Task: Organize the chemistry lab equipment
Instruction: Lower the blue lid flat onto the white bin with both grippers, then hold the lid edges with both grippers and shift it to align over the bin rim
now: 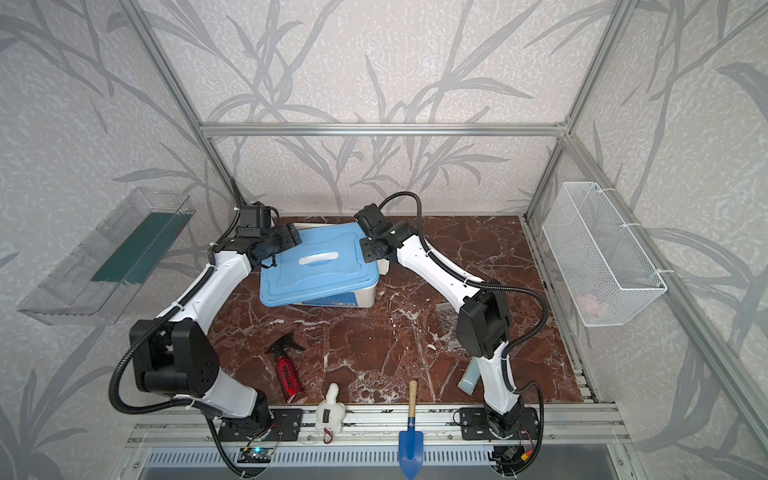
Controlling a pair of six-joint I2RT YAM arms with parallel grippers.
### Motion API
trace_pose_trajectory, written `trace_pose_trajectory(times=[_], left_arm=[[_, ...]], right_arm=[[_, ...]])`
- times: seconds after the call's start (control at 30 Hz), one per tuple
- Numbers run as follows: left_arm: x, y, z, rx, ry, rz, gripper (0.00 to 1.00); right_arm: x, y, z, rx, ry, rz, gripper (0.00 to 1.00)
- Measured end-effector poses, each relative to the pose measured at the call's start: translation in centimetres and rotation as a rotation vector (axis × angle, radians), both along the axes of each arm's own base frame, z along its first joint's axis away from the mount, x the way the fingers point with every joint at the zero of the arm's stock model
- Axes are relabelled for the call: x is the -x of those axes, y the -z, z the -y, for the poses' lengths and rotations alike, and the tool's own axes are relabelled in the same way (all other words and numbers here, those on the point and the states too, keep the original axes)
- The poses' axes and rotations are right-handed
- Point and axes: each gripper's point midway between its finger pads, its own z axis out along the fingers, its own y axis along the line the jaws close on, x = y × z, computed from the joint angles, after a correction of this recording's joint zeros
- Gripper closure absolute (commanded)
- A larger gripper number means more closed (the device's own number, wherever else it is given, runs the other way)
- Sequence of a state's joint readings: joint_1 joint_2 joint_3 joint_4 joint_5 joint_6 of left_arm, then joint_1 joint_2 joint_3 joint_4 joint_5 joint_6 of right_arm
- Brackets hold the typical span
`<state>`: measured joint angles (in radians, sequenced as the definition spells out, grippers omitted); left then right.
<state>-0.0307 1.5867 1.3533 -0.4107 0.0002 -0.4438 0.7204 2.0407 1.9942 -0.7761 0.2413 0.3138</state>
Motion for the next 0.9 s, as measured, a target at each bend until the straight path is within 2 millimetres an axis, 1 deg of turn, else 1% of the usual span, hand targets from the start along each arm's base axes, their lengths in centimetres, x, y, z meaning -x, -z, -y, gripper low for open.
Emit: trace_pose_trajectory(times=[0.2, 0.3, 0.37, 0.5, 0.57, 0.63, 0.77, 0.9], left_arm=[[-1.2, 0.0, 0.3, 0.006, 0.012, 0.013, 0.14], [-2.4, -0.2, 0.6, 0.012, 0.026, 0.019, 0.14], [-3.2, -0.3, 1.0, 0.012, 0.039, 0.023, 0.14], [-4.3, -0.7, 1.2, 0.0, 0.055, 0.007, 0.14], [-5.3, -1.3, 1.4, 0.0, 0.065, 0.009, 0.14], [-5.7, -1.6, 1.7, 0.004, 0.08, 0.011, 0.13], [-6.1, -1.1, 2.3, 0.02, 0.103, -0.001, 0.13], [-7.4, -1.3, 3.0, 0.024, 0.129, 0.008, 0.13]], right_arm=[[0.0, 0.0, 0.0, -0.001, 0.004, 0.0, 0.41], [-0.1, 0.0, 0.2, 0.004, 0.012, 0.0, 0.42], [-0.5, 0.0, 0.3, 0.011, 0.02, 0.002, 0.43], [-1.2, 0.0, 0.5, 0.018, 0.038, 0.011, 0.44], [-1.4, 0.0, 0.8, 0.019, 0.047, 0.012, 0.45], [-1.4, 0.0, 0.9, 0.019, 0.052, 0.013, 0.47], [-1.4, 0.0, 0.9, 0.014, 0.059, 0.01, 0.52], [-1.5, 0.1, 1.2, 0.009, 0.073, 0.005, 0.54]])
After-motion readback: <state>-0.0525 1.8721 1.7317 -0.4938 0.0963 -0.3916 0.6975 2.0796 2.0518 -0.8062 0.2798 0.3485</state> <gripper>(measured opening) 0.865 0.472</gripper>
